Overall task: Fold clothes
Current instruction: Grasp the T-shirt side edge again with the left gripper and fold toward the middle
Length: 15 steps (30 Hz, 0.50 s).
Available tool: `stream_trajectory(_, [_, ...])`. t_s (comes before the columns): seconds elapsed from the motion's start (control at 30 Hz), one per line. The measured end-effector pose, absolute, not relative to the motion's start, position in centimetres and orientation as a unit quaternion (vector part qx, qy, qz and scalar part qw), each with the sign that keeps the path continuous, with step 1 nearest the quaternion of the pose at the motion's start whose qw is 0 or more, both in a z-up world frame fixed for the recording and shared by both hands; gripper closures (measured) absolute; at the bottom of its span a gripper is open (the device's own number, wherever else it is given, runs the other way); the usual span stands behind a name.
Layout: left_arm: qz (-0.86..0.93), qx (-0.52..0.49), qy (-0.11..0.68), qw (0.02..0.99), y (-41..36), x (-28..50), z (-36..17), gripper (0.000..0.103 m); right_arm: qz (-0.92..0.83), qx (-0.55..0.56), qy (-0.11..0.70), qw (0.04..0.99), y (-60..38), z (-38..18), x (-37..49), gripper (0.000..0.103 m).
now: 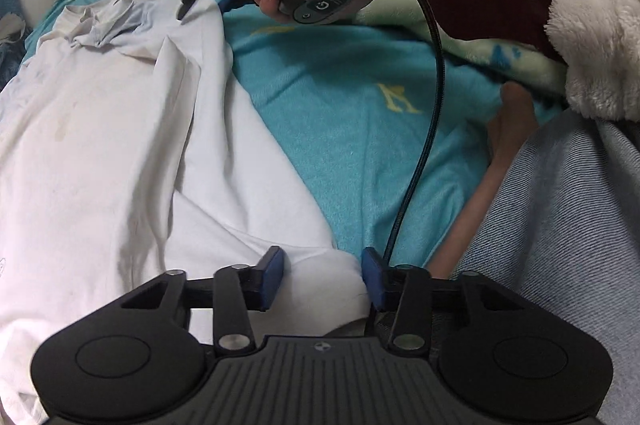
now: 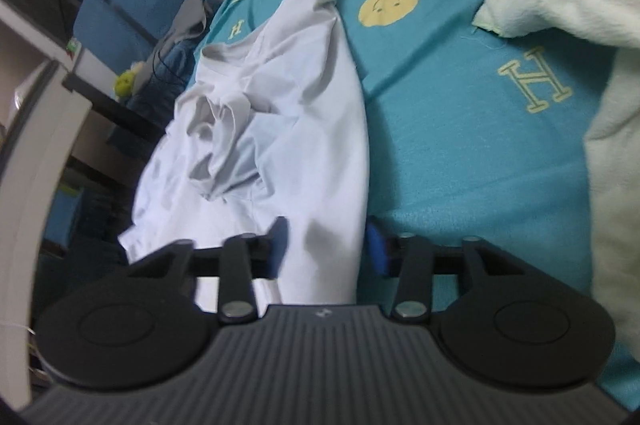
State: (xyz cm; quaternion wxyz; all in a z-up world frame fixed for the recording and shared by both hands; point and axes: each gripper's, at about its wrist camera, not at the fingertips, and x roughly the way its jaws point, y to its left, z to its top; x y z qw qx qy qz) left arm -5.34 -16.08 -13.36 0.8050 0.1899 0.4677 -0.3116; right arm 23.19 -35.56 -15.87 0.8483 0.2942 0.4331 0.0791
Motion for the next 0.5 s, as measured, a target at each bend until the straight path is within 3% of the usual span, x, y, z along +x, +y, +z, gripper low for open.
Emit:
stream_trajectory(0.1, [-0.306, 0.188, 0.463, 0.811, -16.0, -5.4, -13.2, 0.083, 0.076, 0.289, 0.433, 0.851, -35.2, -16.3, 23.5, 0.094])
stream_trajectory(0.2, [-0.307, 0.167, 0.454, 0.820, -15.6, -5.7, -11.9, 0.094, 0.062, 0.316, 0.416, 0.850, -36.0, -15.5, 23.2, 0.099])
stream_trajectory(0.5, [-0.324, 0.081, 0.462, 0.821, -15.3, -5.2, -9.8, 0.094, 0.037, 0.298, 0.380, 0.875, -37.2, -12.8, 22.6, 0.099])
